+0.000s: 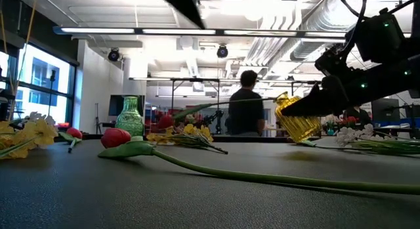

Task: Sort flowers into vase by color
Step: Adjust the yellow vase

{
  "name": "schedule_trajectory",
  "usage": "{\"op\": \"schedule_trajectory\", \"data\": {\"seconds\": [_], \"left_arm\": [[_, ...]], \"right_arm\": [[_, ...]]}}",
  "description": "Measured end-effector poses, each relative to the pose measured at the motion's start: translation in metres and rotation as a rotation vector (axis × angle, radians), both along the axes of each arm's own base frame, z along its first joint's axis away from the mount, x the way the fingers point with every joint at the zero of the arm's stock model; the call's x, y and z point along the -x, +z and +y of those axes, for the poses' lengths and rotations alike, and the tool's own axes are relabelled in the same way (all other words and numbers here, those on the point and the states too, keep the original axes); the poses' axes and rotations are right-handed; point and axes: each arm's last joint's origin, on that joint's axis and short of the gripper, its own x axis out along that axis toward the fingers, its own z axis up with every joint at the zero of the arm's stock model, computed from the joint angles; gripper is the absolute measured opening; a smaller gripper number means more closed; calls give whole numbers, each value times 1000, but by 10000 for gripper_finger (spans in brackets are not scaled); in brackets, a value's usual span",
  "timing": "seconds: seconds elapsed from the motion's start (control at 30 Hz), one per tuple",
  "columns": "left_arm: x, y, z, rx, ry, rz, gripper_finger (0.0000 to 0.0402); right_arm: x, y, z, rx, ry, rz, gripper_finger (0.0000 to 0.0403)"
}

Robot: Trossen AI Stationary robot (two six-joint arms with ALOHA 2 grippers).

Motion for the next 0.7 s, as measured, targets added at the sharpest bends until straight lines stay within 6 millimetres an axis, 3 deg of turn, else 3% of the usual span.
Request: {"op": "schedule_trajectory", "data": {"seconds": [0.17, 0.33, 0.5, 0.7], "left_arm": [[10, -35, -25, 123, 7, -108, 122], [18, -98, -46, 299, -70, -414, 120], [26, -160, -36, 347, -60, -722, 120], [19, -187, -14, 264, -75, -913, 150]], "right_arm": [[-2, 8, 1, 41, 17, -65, 238], [-4, 19, 5, 78, 75, -165, 238], [-6, 27, 7, 73, 128, -261, 238], [-7, 33, 8, 90, 166, -352, 238]]}}
